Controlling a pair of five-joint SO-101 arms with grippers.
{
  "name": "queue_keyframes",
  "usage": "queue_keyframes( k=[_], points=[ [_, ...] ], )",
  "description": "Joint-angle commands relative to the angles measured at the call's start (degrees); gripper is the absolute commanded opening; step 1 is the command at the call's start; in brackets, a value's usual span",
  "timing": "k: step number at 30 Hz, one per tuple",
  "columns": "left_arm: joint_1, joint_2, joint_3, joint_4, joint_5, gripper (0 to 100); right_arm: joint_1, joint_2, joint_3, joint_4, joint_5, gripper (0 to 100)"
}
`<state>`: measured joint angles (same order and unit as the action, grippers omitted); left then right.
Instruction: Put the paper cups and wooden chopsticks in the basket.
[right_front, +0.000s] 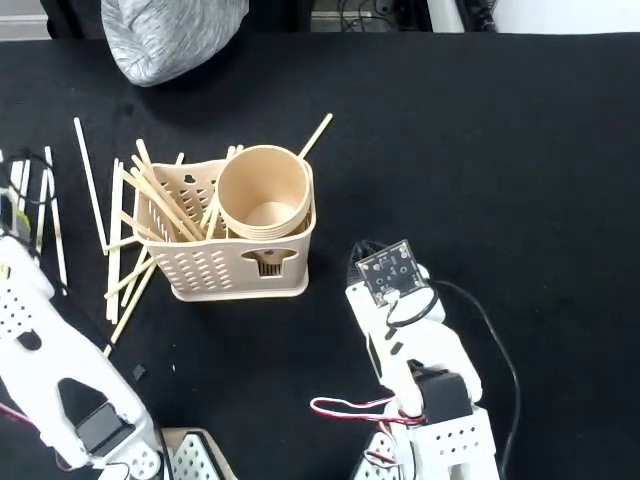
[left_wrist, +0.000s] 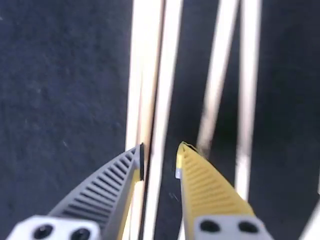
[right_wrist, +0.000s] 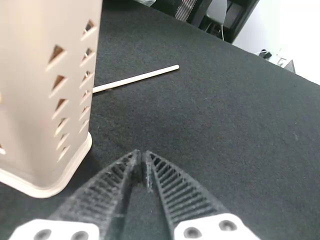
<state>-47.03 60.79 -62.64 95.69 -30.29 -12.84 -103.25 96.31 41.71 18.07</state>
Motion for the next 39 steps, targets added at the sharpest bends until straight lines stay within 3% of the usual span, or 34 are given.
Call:
queue_keyframes(
  k=[1, 12, 15, 16, 23, 27, 39],
  points=[
    [-1.10, 2.55, -2.42, -4.13, -0.88, 13, 0.79, -5.05, -0.66, 0.26, 0.53, 1.5],
    [-0.92, 11.25, -2.42, -7.03, -0.88, 12, 0.79, -5.05, -0.66, 0.26, 0.53, 1.5],
    [-0.22, 11.60, -2.42, -7.03, -0.62, 2, 0.79, -5.05, -0.66, 0.26, 0.53, 1.5],
    [0.04, 11.60, -2.42, -6.95, -0.44, 3, 0.79, -5.05, -0.66, 0.26, 0.53, 1.5],
    [2.86, 11.69, -14.99, 5.54, -0.35, 3, 0.79, -5.05, -0.66, 0.26, 2.20, 1.5],
    [3.82, 10.37, -19.56, 5.36, 2.64, 3, 0.79, -5.05, -0.66, 0.26, 2.37, 1.5],
    [6.20, -11.96, 1.71, 5.27, 2.81, 3, 0.79, -5.05, -0.66, 0.26, 2.37, 1.5]
  ],
)
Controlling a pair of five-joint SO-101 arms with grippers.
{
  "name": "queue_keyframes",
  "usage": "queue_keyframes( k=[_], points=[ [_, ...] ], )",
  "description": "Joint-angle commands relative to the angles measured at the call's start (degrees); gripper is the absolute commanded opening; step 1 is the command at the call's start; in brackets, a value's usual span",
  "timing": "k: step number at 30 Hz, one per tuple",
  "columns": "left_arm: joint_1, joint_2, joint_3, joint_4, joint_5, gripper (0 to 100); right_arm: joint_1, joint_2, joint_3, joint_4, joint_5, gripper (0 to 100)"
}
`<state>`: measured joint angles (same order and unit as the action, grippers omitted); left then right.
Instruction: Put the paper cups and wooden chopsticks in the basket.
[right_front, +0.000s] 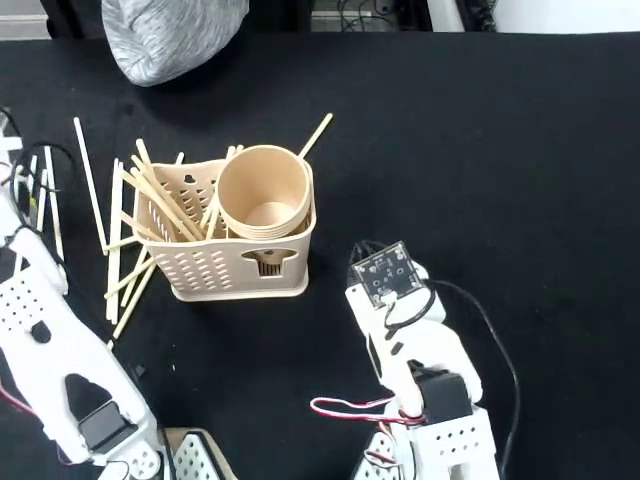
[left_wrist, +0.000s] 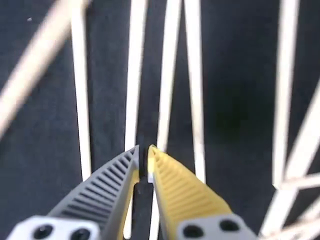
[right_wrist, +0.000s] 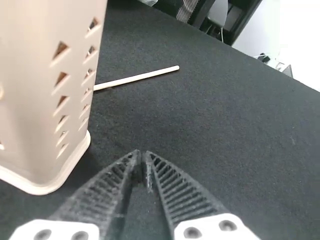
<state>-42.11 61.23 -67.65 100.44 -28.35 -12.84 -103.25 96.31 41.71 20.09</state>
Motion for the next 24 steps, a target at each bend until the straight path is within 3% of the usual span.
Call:
queue_keyframes(
  k=[1, 9, 14, 24],
  points=[
    [1.71, -14.95, 9.10, 0.53, 0.88, 3, 0.79, -5.05, -0.66, 0.26, 0.35, 1.5],
    [0.40, -21.19, 17.89, -3.69, 0.53, 3, 0.79, -5.05, -0.66, 0.35, 0.35, 1.5],
    [-3.91, -18.73, 17.45, -8.18, -2.64, 12, 0.79, -5.05, -0.66, 0.35, 0.35, 1.5],
    [-11.91, -17.05, 18.07, -29.98, -2.81, 15, 0.79, -5.05, -0.66, 0.35, 0.35, 1.5]
  ],
)
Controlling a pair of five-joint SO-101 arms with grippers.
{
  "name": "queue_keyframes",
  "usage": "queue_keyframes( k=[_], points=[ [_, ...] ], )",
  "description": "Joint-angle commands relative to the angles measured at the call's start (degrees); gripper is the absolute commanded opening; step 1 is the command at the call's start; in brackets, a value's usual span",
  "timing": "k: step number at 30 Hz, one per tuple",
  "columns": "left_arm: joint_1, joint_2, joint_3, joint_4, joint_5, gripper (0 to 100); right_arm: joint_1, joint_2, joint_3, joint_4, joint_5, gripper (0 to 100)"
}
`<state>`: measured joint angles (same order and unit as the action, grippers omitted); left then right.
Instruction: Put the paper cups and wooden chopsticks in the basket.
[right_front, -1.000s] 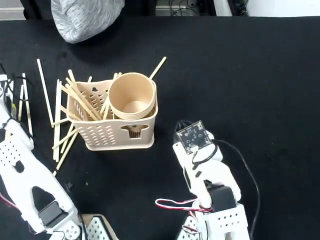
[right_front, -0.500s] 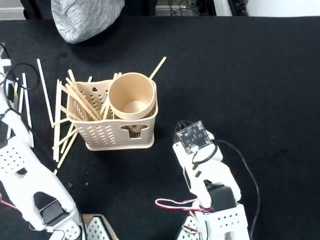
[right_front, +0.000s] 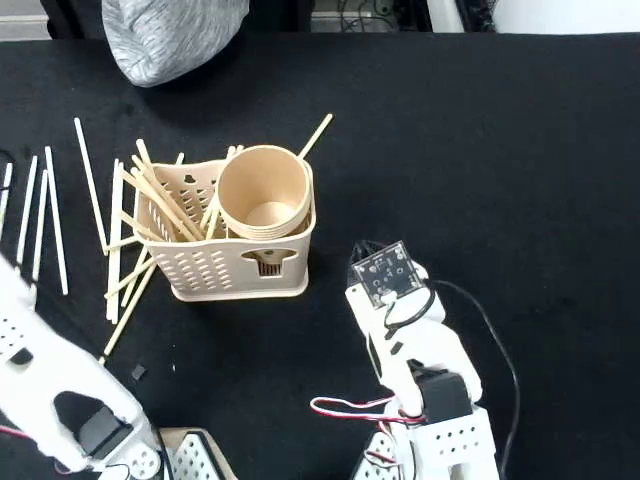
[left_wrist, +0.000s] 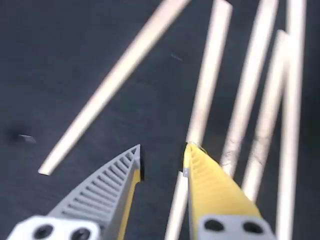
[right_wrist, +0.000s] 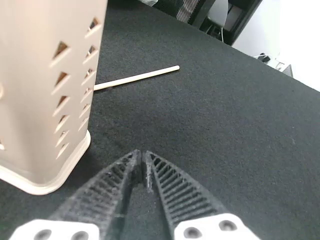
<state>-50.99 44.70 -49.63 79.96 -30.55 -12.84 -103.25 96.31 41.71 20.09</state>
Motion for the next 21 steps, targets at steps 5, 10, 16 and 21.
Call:
queue_keyframes(
  k=[5, 10, 16, 21],
  points=[
    [-5.76, 3.69, -1.98, -16.62, -1.05, 15, 0.79, -5.05, -0.66, 0.35, 0.35, 1.5],
    [-6.11, 11.78, -5.41, -21.10, -3.43, 22, 0.79, -5.05, -0.66, 0.35, 0.35, 1.5],
    [-6.11, 23.74, -15.87, -22.77, -3.69, 24, 0.79, -5.05, -0.66, 0.35, 0.35, 1.5],
    [-6.46, 33.32, -25.10, -23.21, -3.43, 24, 0.79, -5.05, -0.66, 0.35, 0.35, 1.5]
  ],
)
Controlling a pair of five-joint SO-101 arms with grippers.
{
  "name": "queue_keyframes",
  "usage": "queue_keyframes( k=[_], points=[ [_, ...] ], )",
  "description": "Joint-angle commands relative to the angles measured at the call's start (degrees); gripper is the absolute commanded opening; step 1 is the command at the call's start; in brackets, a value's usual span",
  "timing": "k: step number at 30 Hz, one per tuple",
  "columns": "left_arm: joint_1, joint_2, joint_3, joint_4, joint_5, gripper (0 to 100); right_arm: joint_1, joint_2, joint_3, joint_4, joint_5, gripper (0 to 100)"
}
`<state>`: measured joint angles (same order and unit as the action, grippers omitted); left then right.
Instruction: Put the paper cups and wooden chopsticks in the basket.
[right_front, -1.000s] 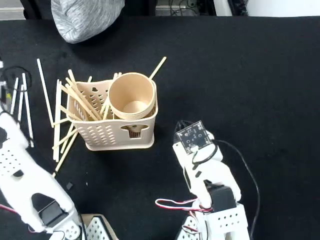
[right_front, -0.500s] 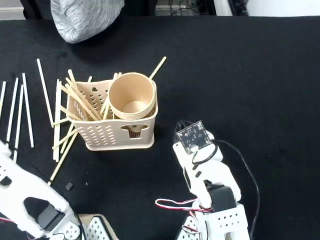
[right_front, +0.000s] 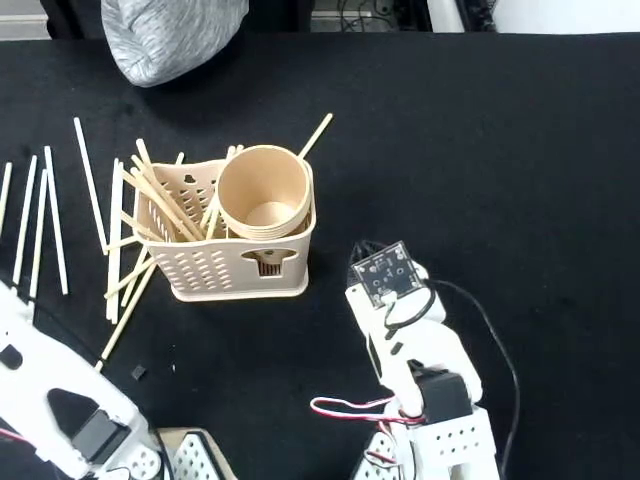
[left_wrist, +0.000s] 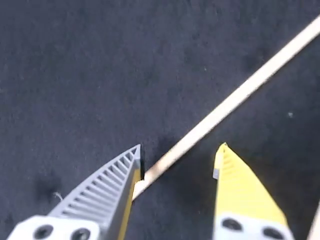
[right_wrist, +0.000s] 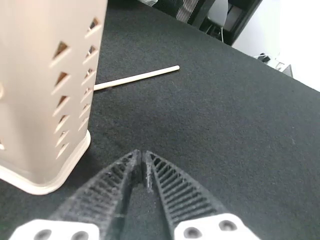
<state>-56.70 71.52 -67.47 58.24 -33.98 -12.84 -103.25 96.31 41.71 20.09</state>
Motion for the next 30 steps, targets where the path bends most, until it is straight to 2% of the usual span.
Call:
queue_keyframes(
  k=[1, 5, 10, 17, 23, 27, 30],
  points=[
    [-0.84, 8.44, -9.63, -1.49, 0.00, 24, 0.79, -5.05, -0.66, 0.35, 0.35, 1.5],
    [-1.27, 14.33, -14.46, -1.14, -0.44, 24, 0.79, -5.05, -0.57, 0.35, 0.35, 1.5],
    [-2.15, 22.07, -12.62, -1.41, -1.67, 23, 0.79, -5.05, -0.66, 0.70, 0.35, 1.5],
    [-2.24, 30.51, -12.62, 0.53, -7.03, 2, 0.79, -5.05, -1.27, 1.85, 0.44, 1.5],
    [-0.66, 30.51, -16.13, 13.45, -8.00, 3, 0.79, -5.05, -1.27, 1.85, 0.44, 1.5],
    [2.24, 30.51, -28.53, 31.30, -7.74, 3, 0.79, -5.05, -1.27, 1.85, 0.44, 1.5],
    [6.20, 26.37, -27.91, 39.47, -7.12, 3, 0.79, -5.05, -1.27, 1.85, 0.44, 1.5]
  ],
)
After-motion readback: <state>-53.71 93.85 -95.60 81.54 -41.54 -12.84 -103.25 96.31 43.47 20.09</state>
